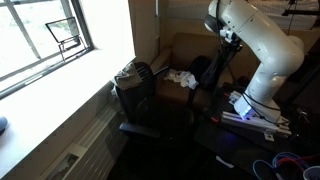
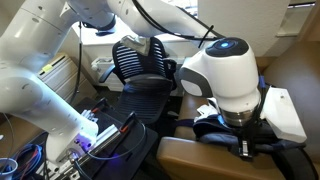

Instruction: Pick up the blue cloth on the backrest and place it on the right side of the brown couch, then pick up the cream white pants on the left side of the couch and place it on the backrest then pick up the white cloth on the seat of the chair and place it on the couch then finally pick up the bag and put it on the seat of the chair

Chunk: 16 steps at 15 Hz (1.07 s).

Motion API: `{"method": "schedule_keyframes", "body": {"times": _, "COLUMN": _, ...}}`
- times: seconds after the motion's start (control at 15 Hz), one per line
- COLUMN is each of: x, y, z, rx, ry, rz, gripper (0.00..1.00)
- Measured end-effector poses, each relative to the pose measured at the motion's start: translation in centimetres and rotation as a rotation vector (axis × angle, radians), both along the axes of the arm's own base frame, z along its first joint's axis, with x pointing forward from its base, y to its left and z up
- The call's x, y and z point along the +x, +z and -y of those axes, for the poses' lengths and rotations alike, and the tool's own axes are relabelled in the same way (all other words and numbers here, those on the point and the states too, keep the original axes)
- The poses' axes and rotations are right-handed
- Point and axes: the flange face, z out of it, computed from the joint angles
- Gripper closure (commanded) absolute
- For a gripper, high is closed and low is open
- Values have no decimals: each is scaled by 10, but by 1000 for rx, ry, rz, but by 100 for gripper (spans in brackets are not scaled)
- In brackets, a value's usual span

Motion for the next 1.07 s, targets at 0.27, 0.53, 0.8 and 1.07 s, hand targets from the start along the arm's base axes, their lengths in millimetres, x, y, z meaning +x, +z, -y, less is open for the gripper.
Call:
{"method": "schedule_keyframes", "body": {"times": 0.27, "x": -6, "y": 4, "z": 4, "rx": 33, "ry": -1, "rz": -10, "gripper": 99}}
{"method": "schedule_keyframes", "body": {"times": 0.53, "x": 7, "y": 38, "z": 12, "rx": 52, "ry": 27, "rz": 20, "gripper": 96}}
{"method": "schedule_keyframes", "body": {"times": 0.8, "x": 21, "y": 123, "z": 13, "rx": -87, "ry": 103, "rz": 68, "gripper": 96}}
{"method": "schedule_keyframes", "body": {"times": 1.07, "x": 22, "y": 201, "z": -11, "rx": -132, "ry": 292, "rz": -27, "gripper": 96}}
